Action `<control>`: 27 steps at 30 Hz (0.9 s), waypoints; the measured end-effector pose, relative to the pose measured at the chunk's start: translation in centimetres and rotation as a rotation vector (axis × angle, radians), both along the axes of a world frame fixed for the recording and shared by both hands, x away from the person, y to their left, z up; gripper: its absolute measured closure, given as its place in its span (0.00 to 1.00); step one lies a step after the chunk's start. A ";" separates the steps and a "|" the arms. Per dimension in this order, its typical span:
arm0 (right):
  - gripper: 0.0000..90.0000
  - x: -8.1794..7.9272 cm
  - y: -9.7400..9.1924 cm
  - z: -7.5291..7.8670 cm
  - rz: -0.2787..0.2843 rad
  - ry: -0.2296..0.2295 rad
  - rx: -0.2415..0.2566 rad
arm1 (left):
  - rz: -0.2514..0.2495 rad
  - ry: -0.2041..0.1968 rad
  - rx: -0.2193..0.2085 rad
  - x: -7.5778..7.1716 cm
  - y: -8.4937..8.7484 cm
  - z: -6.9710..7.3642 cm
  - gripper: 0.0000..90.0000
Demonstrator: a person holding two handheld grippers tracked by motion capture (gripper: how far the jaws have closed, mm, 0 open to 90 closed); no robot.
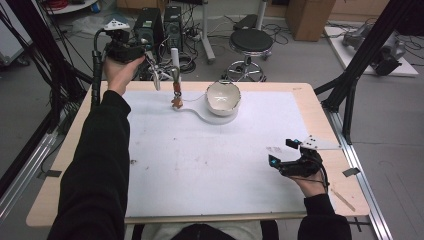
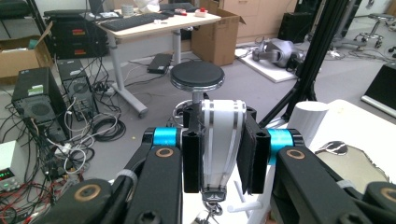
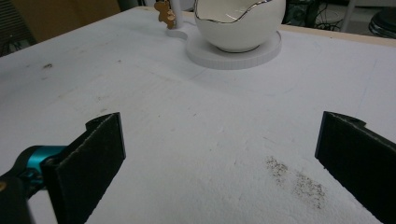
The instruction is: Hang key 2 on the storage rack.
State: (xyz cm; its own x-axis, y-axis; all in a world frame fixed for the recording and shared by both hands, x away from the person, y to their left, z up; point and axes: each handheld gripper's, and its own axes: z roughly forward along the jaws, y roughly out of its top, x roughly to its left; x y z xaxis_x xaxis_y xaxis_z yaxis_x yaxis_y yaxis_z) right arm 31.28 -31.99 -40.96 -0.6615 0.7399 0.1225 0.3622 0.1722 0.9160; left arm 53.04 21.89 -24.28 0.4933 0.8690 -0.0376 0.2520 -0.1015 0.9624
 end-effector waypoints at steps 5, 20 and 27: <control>0.01 0.0 0.0 -0.1 -0.006 0.001 -0.003 | -0.015 0.015 0.015 0.1 -1.0 -0.3 0.82; 0.01 0.0 -0.1 -0.4 -0.012 0.012 -0.007 | -0.060 0.033 -0.006 0.0 -2.1 -0.5 0.82; 0.01 0.2 -0.1 -0.5 0.001 0.006 0.009 | -0.065 0.051 -0.031 -0.1 -2.1 -1.5 0.82</control>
